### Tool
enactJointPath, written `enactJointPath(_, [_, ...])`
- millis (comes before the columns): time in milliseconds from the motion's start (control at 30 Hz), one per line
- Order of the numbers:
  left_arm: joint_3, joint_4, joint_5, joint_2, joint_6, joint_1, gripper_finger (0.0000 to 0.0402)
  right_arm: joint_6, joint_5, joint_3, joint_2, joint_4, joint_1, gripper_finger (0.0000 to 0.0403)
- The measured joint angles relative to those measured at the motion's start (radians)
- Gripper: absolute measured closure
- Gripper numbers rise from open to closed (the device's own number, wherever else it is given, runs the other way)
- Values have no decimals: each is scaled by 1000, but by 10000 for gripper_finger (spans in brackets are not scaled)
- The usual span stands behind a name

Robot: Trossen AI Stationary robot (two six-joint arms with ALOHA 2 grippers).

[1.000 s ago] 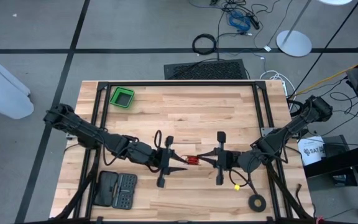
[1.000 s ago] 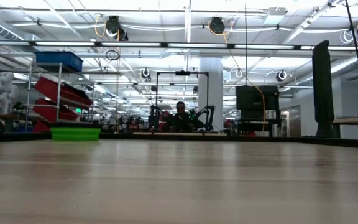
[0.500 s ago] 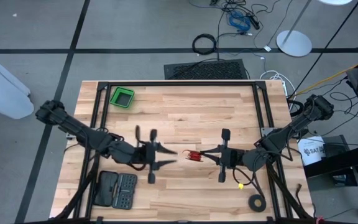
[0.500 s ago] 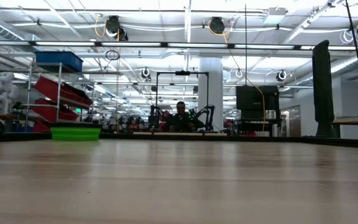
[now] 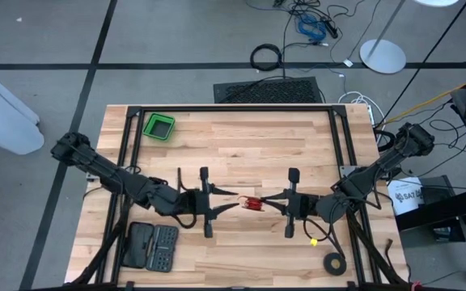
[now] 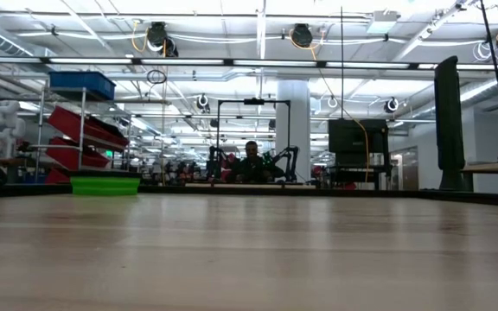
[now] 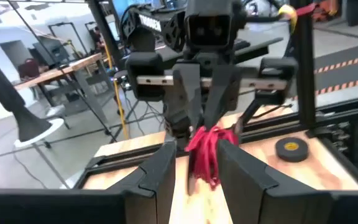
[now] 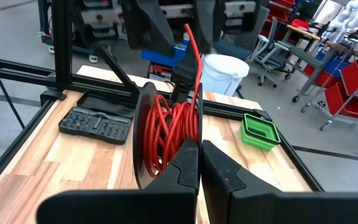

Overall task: Coil cords
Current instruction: Coil the red wire into the spool

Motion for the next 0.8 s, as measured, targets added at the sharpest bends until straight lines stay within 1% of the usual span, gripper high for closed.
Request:
enactJointPath(167, [-1,49,1,18,23,18,278,0,-1,0,0,-1,0,402])
enactJointPath(300, [-1,53,1,20,25,23,278,0,-1,0,0,-2,0,402])
enactJointPath(433, [-1,72,43,20,24,21,278,0,-1,0,0,-3,0,403])
enactJointPath(567, [-1,71,47,20,24,22,279,0,-1,0,0,-3,0,403])
enactJointPath(667, [-1,71,46,20,24,22,290,0,-1,0,0,-2,0,403])
enactJointPath(800, [-1,71,47,20,24,22,322,0,-1,0,0,-2,0,403])
